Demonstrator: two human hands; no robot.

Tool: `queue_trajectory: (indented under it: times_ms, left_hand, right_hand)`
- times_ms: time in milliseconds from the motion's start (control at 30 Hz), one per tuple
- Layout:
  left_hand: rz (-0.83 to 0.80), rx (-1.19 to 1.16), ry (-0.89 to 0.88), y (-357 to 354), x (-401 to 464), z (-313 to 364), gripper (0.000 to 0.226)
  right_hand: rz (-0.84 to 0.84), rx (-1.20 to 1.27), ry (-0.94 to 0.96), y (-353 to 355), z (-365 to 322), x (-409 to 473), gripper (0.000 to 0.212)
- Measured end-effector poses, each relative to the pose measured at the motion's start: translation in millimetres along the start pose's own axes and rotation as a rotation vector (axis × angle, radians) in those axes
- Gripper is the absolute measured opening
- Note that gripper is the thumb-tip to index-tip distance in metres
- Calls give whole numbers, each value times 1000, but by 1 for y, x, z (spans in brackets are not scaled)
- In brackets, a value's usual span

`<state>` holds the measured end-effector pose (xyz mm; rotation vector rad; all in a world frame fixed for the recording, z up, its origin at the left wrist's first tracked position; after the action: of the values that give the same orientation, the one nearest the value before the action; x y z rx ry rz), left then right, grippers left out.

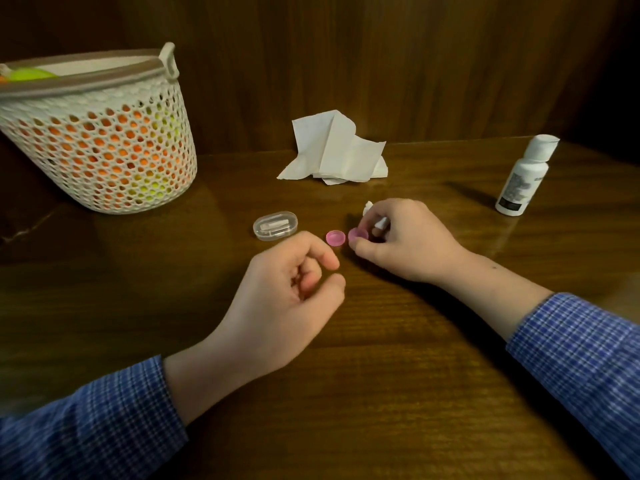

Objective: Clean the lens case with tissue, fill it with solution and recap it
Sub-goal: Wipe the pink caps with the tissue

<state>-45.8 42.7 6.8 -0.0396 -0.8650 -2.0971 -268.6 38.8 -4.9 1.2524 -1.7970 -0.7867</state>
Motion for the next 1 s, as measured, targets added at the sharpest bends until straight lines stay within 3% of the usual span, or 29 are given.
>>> queue_trajectory:
  times_ms: [167,267,400,667,800,900,1000]
  left_hand:
    - [-2,-722,549,-3,9,5,17]
    - [-130,-939,714,-8,8,13,44]
    - [-266,-1046,724,-6,9,22,53]
    - [-290,-1052,668,-5,9,30,38]
    - [-271,-1051,712,-6,10,23,48]
    - [-322,-1129,698,-2,10,14,42]
    - [-348,-1199,684,1,10,4,34]
  right_hand:
    - [151,397,263,26,-24,-43,21]
    - [128,436,413,31,-38,-61,17]
    - [103,405,492,28,-44,-65,17]
    - [124,385,490,28,-43,-64,17]
    - [98,372,452,28,-43,-63,18]
    - [98,524,371,29,-40,-62,12]
    - [41,783,225,33,-38,-59,18]
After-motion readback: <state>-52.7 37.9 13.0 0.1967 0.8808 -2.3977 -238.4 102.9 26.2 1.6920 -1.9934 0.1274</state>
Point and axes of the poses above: each hand's wrist, its own x-axis towards the middle knuckle, its own y-axis out of the back of the hand, z = x × y, the point moved 1 cm from there along x, towards the middle knuckle, and after that the axes turned 2 degrees about x, right-handed, at the moved point
